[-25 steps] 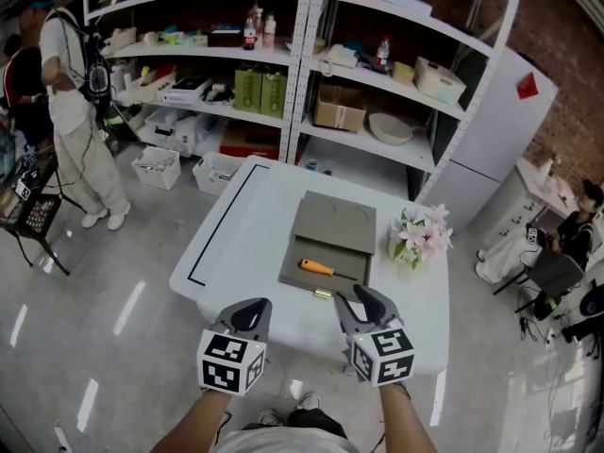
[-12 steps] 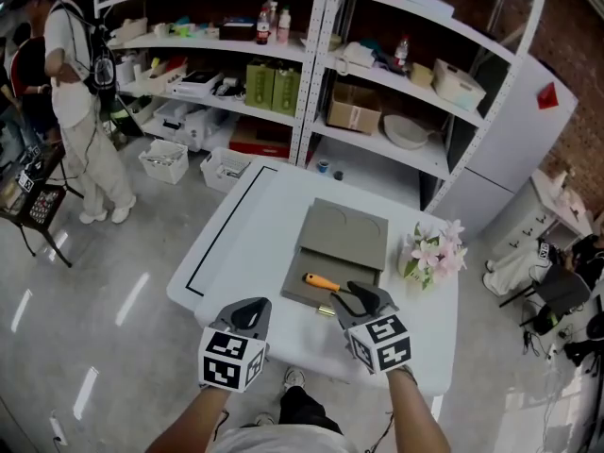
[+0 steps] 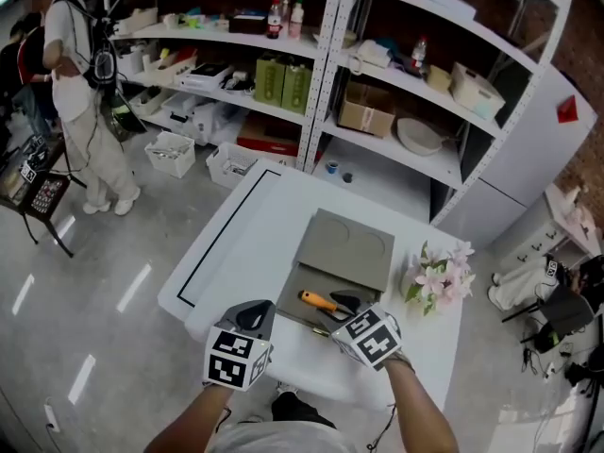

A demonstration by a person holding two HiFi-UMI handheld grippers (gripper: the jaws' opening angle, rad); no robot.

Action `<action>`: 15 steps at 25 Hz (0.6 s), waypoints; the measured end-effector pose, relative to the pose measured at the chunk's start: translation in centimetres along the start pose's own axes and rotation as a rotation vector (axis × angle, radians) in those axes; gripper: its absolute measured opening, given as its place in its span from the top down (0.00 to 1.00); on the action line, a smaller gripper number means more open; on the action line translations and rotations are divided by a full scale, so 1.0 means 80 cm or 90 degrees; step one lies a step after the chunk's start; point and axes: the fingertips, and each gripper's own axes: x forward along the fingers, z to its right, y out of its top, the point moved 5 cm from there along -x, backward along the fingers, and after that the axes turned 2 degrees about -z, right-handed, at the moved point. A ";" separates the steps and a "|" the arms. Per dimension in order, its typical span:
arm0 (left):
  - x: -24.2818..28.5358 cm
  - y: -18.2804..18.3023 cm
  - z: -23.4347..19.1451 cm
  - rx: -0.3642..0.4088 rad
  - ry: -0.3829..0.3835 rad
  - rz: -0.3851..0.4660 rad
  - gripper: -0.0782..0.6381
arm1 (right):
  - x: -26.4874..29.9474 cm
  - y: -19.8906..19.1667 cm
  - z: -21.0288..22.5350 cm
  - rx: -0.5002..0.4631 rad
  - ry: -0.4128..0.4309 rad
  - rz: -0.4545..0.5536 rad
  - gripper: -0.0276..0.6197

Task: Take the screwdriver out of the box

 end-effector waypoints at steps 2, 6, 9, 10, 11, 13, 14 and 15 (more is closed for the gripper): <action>0.008 0.003 -0.003 -0.003 0.006 -0.002 0.88 | 0.014 -0.004 0.006 -0.019 0.020 -0.028 0.68; 0.022 0.010 -0.009 -0.008 0.018 -0.006 0.88 | 0.037 -0.009 0.015 -0.041 0.070 -0.075 0.68; 0.031 0.013 -0.015 -0.015 0.033 -0.008 0.88 | 0.055 -0.015 0.019 -0.062 0.103 -0.112 0.68; 0.034 0.015 -0.017 -0.017 0.037 -0.008 0.88 | 0.060 -0.017 0.021 -0.069 0.109 -0.121 0.67; 0.037 0.016 -0.019 -0.019 0.040 -0.008 0.88 | 0.065 -0.018 0.023 -0.075 0.116 -0.129 0.67; 0.042 0.018 -0.022 -0.023 0.046 -0.007 0.88 | 0.073 -0.019 0.024 -0.089 0.134 -0.145 0.67; 0.045 0.019 -0.024 -0.025 0.049 -0.006 0.88 | 0.077 -0.020 0.023 -0.099 0.144 -0.154 0.66; 0.047 0.020 -0.026 -0.027 0.053 -0.005 0.88 | 0.081 -0.020 0.022 -0.108 0.153 -0.162 0.66</action>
